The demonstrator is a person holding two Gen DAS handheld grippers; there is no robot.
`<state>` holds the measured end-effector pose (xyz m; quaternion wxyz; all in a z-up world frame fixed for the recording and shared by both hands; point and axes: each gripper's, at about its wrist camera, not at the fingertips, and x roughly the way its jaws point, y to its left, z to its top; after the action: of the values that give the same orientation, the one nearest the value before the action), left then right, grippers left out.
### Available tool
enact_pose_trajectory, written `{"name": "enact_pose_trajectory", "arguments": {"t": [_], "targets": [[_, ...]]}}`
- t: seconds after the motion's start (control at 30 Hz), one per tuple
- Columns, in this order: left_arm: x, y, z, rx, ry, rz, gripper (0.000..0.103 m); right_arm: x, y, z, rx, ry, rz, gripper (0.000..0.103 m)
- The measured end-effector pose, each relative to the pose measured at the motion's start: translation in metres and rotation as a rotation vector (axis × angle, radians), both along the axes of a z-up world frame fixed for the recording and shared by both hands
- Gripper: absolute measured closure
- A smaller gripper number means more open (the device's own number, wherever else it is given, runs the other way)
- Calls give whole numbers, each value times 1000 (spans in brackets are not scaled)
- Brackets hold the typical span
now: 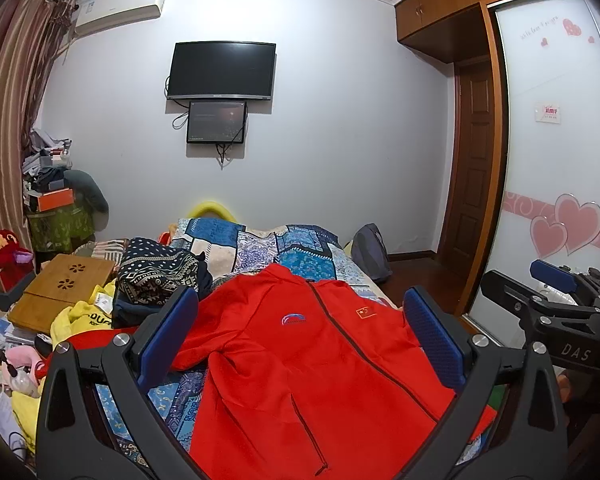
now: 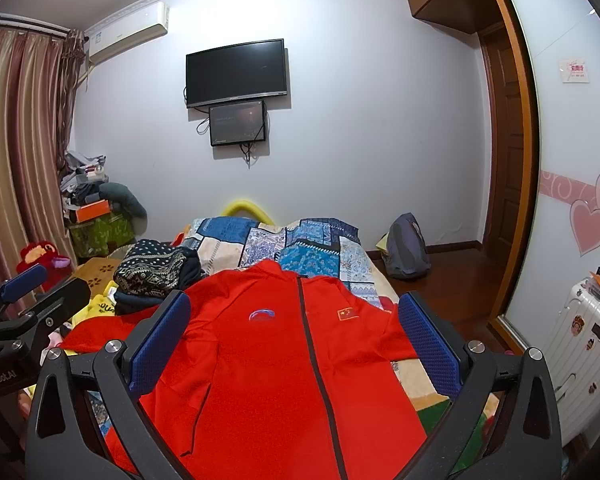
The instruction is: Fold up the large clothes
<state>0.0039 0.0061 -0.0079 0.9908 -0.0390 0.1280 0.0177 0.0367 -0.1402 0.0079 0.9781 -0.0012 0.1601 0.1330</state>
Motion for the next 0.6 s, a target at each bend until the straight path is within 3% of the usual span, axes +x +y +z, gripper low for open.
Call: {"name": "enact_pose_trajectory", "arguments": {"t": [0.6], "targets": [[0,5,-1,-7,9,4,0,0,3,-2,-9,4,1,0]]}}
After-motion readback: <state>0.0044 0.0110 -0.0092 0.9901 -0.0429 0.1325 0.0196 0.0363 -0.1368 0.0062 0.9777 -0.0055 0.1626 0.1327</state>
